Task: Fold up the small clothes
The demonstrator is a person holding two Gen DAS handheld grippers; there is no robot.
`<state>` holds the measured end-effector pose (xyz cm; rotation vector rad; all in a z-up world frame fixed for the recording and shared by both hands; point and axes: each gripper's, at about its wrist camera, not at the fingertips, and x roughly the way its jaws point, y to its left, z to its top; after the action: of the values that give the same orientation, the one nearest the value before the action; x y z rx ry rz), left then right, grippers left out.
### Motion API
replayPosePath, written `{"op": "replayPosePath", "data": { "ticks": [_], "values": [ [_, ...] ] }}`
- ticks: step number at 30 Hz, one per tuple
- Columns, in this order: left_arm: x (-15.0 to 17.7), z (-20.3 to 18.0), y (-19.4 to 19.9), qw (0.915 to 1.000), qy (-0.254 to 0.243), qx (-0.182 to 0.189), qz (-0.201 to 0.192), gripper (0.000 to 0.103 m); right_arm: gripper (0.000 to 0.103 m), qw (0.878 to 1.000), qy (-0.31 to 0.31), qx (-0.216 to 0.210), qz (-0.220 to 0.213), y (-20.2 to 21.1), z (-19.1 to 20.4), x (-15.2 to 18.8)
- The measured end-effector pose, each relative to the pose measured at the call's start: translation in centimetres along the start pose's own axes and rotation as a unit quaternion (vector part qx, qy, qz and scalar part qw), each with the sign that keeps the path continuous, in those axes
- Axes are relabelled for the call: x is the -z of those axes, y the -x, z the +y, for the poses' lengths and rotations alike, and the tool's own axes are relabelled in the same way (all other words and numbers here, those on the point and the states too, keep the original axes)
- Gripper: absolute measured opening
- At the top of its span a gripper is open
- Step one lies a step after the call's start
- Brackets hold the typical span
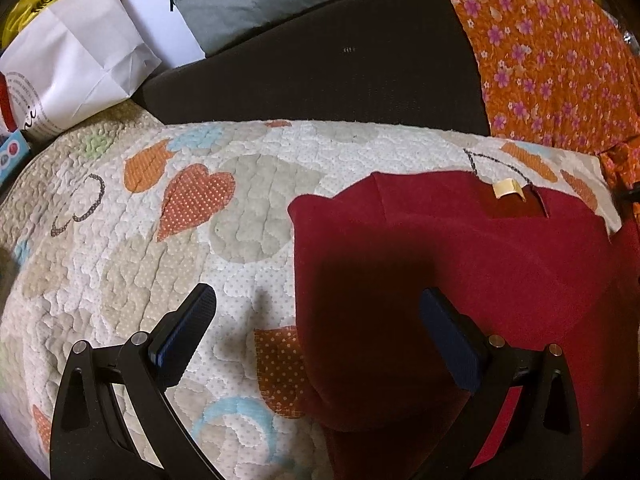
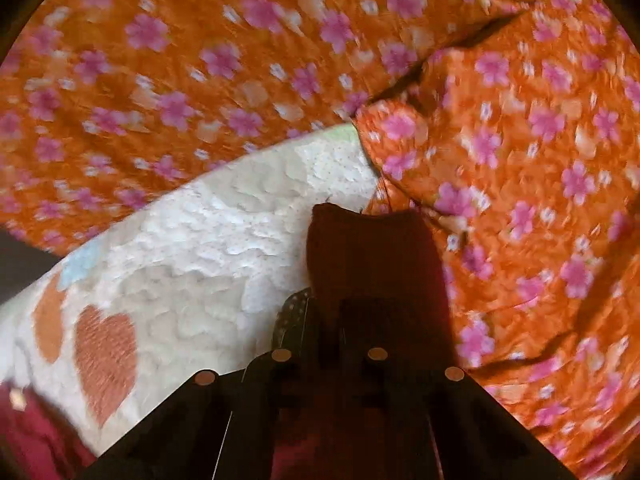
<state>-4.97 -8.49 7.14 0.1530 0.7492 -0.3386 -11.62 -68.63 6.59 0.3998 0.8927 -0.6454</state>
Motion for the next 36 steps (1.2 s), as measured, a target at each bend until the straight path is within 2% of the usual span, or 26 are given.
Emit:
{"op": "replayPosePath", "data": {
  "ticks": [3, 6, 9, 13, 15, 17, 20, 23, 26, 27, 28, 30, 34, 36],
  "values": [
    [-0.3, 0.2, 0.6, 0.9999, 0.007, 0.005, -0.009, 0.102, 0.007, 0.998, 0.025, -0.048, -0.036, 4.9, 0.5, -0.1],
    [-0.7, 0.8, 1.3, 0.9994, 0.025, 0.015, -0.017, 0.102, 0.007, 0.988, 0.053, -0.119, -0.087, 11.5, 2.8, 0.1],
    [-1.0, 1.9, 1.9, 0.9981, 0.051, 0.028, -0.023, 0.102, 0.007, 0.966, 0.114, -0.192, -0.130, 17.7, 8.4, 1.0],
    [-1.2, 3.8, 2.3, 0.9933, 0.099, 0.052, -0.026, 0.102, 0.007, 0.930, 0.189, -0.283, -0.141, 21.7, 16.7, 4.0],
    [-1.2, 4.9, 2.2, 0.9890, 0.130, 0.067, -0.022, 0.102, 0.007, 0.908, 0.225, -0.330, -0.124, 22.1, 21.6, 6.8],
    [-1.2, 5.6, 2.0, 0.9854, 0.151, 0.077, -0.015, 0.102, 0.007, 0.895, 0.257, -0.353, -0.095, 20.9, 25.7, 9.9],
    [-1.1, 6.1, 1.7, 0.9814, 0.170, 0.090, -0.008, 0.102, 0.007, 0.883, 0.289, -0.369, -0.035, 17.1, 31.0, 15.2],
    [-1.1, 5.9, 1.5, 0.9801, 0.171, 0.101, -0.003, 0.102, 0.007, 0.869, 0.341, -0.358, 0.003, 13.9, 34.5, 20.6],
    [-1.2, 5.2, 1.5, 0.9795, 0.162, 0.119, 0.000, 0.102, 0.009, 0.872, 0.335, -0.356, 0.038, 12.0, 34.4, 21.2],
    [-1.3, 4.8, 1.6, 0.9793, 0.158, 0.127, -0.001, 0.102, 0.017, 0.873, 0.323, -0.365, 0.035, 12.3, 33.4, 20.9],
    [-1.4, 4.4, 1.6, 0.9791, 0.154, 0.133, 0.000, 0.102, 0.030, 0.874, 0.312, -0.372, 0.029, 12.9, 32.4, 20.6],
    [-1.6, 3.7, 1.7, 0.9783, 0.144, 0.149, 0.002, 0.102, 0.039, 0.880, 0.291, -0.375, 0.006, 14.6, 29.2, 19.6],
    [-2.4, 1.7, 2.0, 0.9811, 0.121, 0.151, -0.006, 0.102, 0.039, 0.903, 0.251, -0.349, -0.024, 17.0, 23.6, 17.8],
    [-2.6, 0.3, 1.2, 0.9835, 0.107, 0.145, 0.007, 0.102, 0.039, 0.921, 0.221, -0.319, -0.031, 17.0, 20.8, 17.2]
  ]
}}
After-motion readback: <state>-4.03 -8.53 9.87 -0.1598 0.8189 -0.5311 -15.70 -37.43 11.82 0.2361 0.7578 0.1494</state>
